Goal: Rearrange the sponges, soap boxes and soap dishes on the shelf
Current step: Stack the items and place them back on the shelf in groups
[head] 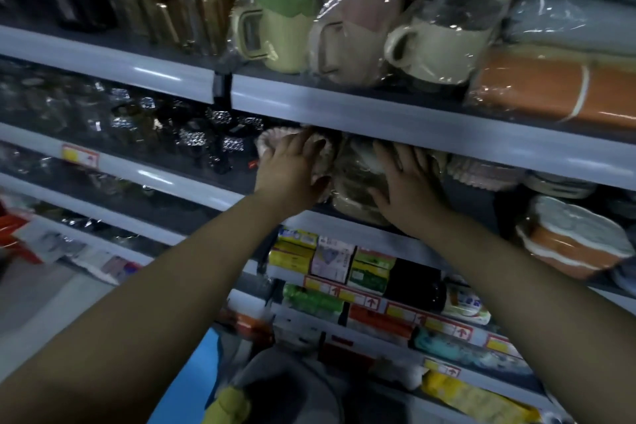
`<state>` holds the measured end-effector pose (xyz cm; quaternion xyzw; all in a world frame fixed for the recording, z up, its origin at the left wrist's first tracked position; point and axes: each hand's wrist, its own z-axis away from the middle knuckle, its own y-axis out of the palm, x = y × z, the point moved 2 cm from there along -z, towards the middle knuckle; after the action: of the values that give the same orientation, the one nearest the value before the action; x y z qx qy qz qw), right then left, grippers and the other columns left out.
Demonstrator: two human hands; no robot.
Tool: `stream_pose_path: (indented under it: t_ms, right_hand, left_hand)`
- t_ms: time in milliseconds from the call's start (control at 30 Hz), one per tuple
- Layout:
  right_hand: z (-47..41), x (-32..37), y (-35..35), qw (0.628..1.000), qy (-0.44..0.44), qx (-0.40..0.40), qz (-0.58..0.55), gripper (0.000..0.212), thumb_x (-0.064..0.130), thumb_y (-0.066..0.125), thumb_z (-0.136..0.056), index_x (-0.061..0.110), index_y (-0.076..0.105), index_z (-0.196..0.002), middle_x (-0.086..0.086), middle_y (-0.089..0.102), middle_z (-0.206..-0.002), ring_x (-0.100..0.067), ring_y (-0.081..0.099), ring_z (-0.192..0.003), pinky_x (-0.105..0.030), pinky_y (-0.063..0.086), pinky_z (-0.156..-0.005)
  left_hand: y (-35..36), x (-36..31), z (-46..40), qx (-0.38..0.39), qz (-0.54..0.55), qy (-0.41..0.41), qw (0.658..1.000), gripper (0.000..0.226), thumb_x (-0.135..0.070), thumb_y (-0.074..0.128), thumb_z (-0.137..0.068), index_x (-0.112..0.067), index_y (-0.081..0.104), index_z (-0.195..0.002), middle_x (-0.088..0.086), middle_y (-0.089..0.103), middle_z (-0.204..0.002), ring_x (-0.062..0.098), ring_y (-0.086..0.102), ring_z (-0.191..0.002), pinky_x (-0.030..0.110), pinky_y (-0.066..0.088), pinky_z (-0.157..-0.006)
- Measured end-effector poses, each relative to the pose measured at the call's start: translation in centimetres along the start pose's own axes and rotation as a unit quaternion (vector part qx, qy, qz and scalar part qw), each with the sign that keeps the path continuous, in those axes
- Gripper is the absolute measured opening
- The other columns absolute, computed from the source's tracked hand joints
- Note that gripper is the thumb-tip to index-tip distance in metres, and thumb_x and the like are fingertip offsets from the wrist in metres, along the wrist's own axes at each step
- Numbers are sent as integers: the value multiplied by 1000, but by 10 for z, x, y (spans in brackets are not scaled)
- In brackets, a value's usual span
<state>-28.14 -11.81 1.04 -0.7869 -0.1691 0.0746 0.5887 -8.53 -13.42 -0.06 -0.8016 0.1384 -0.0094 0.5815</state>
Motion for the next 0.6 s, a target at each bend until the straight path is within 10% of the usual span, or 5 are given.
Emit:
stream_pose_path:
  t_ms: [367, 600]
  right_hand:
    - [2, 171, 106, 954, -252, 157, -45, 57, 21, 48, -95, 11, 26, -146, -10, 23, -155, -30, 18, -142, -49, 26, -111]
    - [50, 239, 222, 884, -379, 270, -36, 53, 16, 50, -85, 7, 42, -136, -15, 42, -143, -35, 39, -131, -48, 38, -102]
  left_hand:
    - [34, 107, 177, 19, 15, -245, 969, 52, -44, 50, -90, -23, 44, -137, 1, 50, -138, 28, 42, -128, 42, 36, -98]
    - [106, 147, 309, 180, 8, -412, 893, 56, -45, 46, -92, -25, 33, -143, -3, 40, -147, 23, 33, -136, 40, 31, -102]
